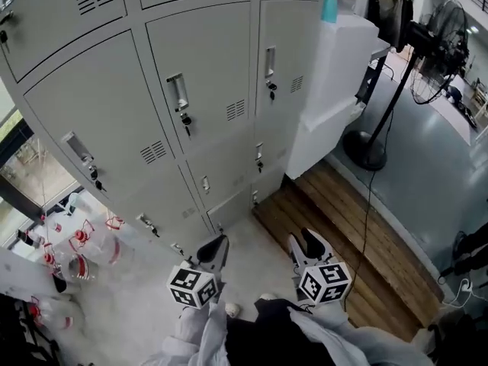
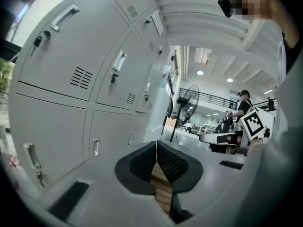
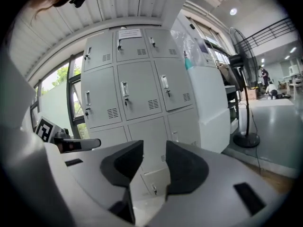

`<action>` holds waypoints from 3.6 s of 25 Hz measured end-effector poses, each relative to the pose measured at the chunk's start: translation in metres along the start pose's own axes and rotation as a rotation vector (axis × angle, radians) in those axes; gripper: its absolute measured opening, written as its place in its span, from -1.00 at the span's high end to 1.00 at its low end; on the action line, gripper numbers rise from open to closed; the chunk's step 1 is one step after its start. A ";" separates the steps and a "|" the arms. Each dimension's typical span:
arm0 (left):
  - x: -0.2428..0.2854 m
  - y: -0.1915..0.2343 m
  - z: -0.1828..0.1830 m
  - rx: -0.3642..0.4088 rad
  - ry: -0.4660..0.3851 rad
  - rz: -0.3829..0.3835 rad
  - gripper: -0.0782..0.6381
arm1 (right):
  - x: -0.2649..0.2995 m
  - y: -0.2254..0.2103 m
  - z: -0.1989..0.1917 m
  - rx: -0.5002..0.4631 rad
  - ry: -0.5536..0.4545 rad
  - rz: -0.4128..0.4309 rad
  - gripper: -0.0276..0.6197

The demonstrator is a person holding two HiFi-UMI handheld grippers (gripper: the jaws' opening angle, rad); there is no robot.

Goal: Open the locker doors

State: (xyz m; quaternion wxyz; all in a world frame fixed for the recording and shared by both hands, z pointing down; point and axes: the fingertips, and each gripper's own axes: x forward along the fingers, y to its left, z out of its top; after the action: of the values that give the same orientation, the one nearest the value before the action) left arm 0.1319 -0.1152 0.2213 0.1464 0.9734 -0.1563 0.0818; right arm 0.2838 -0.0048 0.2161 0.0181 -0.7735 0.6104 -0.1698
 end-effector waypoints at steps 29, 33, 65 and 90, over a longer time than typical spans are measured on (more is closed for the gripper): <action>-0.162 0.124 -0.148 -0.201 0.034 0.651 0.75 | 0.149 0.195 -0.173 -0.220 0.330 0.686 0.51; -0.174 0.152 -0.178 -0.252 0.016 0.701 0.75 | 0.178 0.210 -0.212 -0.228 0.346 0.674 0.51; -0.194 0.368 -0.477 -0.439 -0.102 0.884 0.75 | 0.367 0.274 -0.559 -0.178 0.425 0.630 0.51; -0.136 0.505 -0.505 -0.191 -0.209 0.902 0.75 | 0.472 0.311 -0.662 -0.286 0.138 0.722 0.51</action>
State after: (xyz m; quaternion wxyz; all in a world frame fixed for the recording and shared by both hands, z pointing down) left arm -0.2188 -0.3785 0.8010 0.1686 0.7936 -0.5840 0.0242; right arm -0.1032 -0.4139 0.8801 -0.0725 -0.4906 0.8604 -0.1175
